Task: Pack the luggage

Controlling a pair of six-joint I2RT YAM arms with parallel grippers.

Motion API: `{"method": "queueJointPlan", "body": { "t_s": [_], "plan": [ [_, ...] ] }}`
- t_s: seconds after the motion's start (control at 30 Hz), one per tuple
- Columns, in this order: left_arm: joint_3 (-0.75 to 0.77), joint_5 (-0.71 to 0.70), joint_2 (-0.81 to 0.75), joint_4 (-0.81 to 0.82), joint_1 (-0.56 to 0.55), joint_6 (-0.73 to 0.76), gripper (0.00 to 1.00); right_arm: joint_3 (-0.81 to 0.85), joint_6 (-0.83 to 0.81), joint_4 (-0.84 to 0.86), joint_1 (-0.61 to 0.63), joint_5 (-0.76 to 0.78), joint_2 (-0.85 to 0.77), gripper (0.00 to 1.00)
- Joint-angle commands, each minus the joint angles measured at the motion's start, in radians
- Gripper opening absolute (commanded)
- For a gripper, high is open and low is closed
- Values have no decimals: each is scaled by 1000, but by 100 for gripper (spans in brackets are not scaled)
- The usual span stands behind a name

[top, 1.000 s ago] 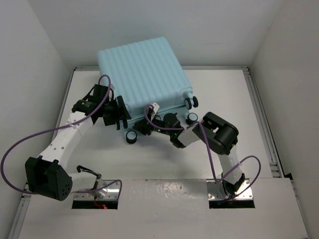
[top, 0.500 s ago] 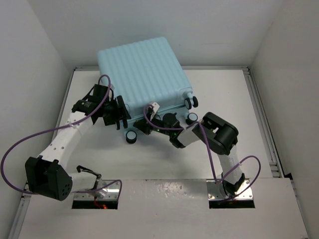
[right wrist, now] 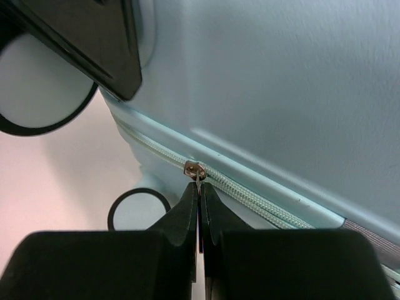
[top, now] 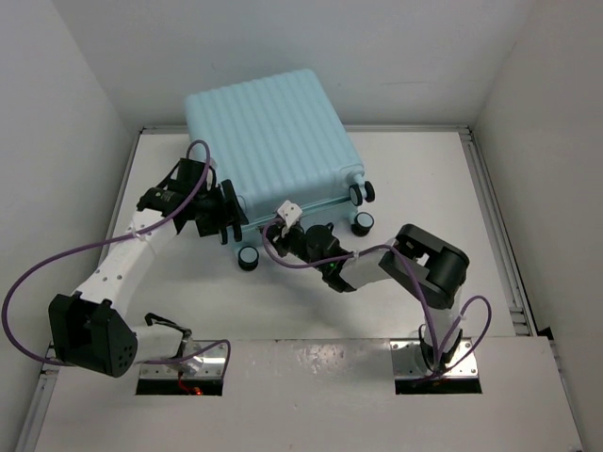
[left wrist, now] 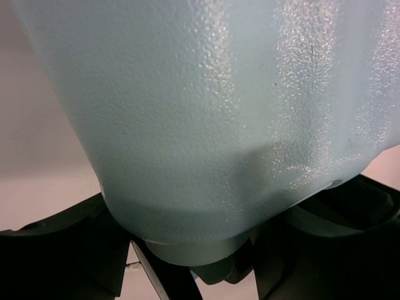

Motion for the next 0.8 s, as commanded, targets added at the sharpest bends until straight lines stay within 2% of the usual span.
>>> {"method": "queueJointPlan", "body": {
  "t_s": [0.0, 0.1, 0.37, 0.77],
  "plan": [
    [-29, -91, 58, -64, 17, -15, 3, 26, -111, 271, -19, 285, -129, 0],
    [-29, -102, 58, -73, 17, -26, 2, 17, -96, 199, -19, 331, -154, 0],
    [-38, -121, 58, -73, 17, -26, 2, -10, -59, 115, -46, 323, -177, 0],
    [-57, -151, 89, -102, 75, -37, 0, -161, -117, 81, -148, 290, -256, 0]
  ]
}}
